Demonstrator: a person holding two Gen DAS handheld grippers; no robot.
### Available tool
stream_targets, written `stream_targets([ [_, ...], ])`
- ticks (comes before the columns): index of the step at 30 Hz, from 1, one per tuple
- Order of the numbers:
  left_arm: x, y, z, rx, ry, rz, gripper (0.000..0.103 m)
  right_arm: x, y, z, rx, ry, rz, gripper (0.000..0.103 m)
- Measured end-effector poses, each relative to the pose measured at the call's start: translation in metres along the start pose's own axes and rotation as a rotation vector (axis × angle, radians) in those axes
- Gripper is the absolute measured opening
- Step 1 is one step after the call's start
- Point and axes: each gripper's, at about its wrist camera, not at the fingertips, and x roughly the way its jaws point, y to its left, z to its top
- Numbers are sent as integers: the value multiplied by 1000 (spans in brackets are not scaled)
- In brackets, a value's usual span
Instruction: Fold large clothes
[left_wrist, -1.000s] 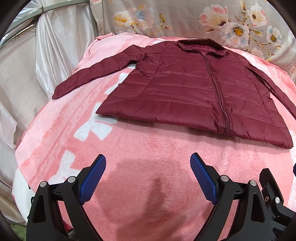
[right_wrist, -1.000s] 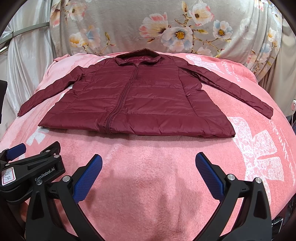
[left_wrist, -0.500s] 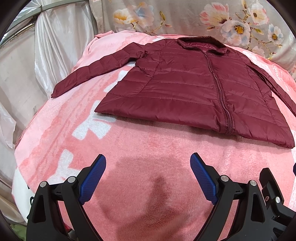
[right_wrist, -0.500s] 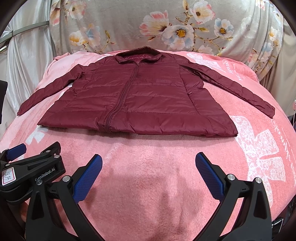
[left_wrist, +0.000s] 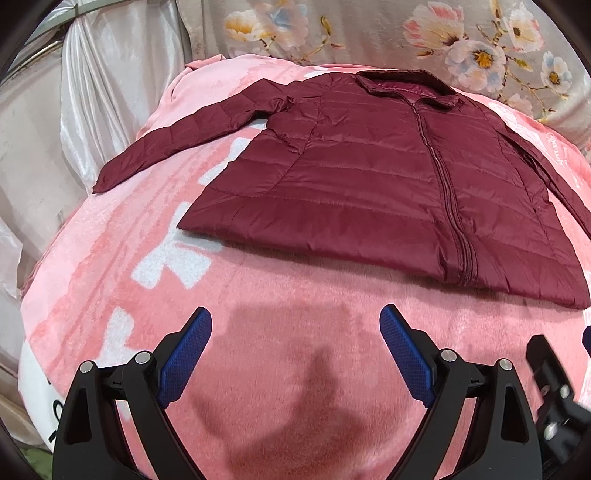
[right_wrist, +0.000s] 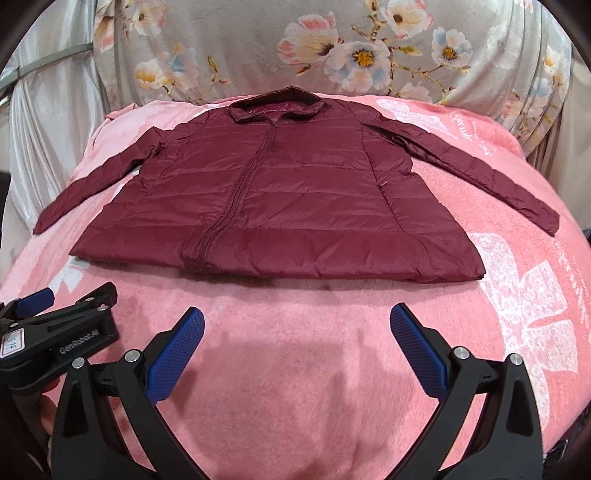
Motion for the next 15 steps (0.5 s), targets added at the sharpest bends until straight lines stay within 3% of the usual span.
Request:
stream_targets([
  [5, 7, 5, 16, -18, -28, -3, 90, 18, -61, 28, 168, 11, 21, 98],
  [10, 19, 9, 33, 7, -35, 57, 90, 38, -152, 63, 343, -27, -42, 98],
  [15, 38, 20, 50, -42, -20, 53, 90, 66, -247, 89, 535, -58, -73, 98],
])
